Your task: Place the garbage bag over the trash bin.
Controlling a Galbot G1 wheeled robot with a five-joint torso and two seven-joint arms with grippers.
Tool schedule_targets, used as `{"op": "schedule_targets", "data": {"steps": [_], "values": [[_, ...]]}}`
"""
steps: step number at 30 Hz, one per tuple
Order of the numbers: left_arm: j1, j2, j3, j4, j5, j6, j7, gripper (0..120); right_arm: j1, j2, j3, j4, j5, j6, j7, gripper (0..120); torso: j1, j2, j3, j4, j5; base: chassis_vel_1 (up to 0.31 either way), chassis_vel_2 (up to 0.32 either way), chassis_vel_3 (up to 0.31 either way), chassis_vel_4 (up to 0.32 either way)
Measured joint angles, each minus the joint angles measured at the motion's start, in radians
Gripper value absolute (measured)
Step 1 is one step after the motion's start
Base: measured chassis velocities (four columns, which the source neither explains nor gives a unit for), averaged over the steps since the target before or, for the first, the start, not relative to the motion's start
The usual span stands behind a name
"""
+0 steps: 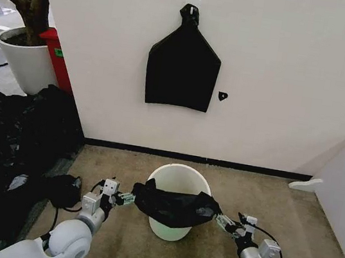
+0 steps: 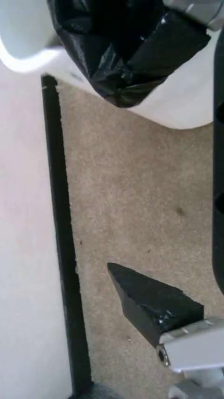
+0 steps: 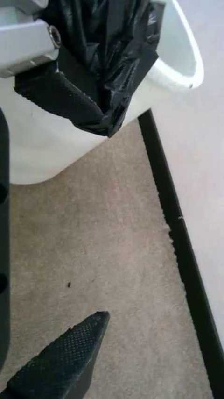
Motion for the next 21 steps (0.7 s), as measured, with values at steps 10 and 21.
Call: {"op": "schedule_targets", "data": {"steps": [10,21], "values": [[-0.003,-0.032,0.032,0.051,0.032,-0.014,0.013,100,-0.013,0.011,0.028,-0.021,0.026,0.025,-0.043,100,0.000,0.000,0.000,0.0000,-0.0001,0.000,0.000,0.000,0.000],[0.011,-0.027,0.050,0.053,0.065,-0.020,0.015,100,-0.027,0.016,0.041,-0.040,0.005,0.031,-0.084,100,0.000,0.000,0.000,0.0001,-0.0001,0.000,0.000,0.000,0.000]]}}
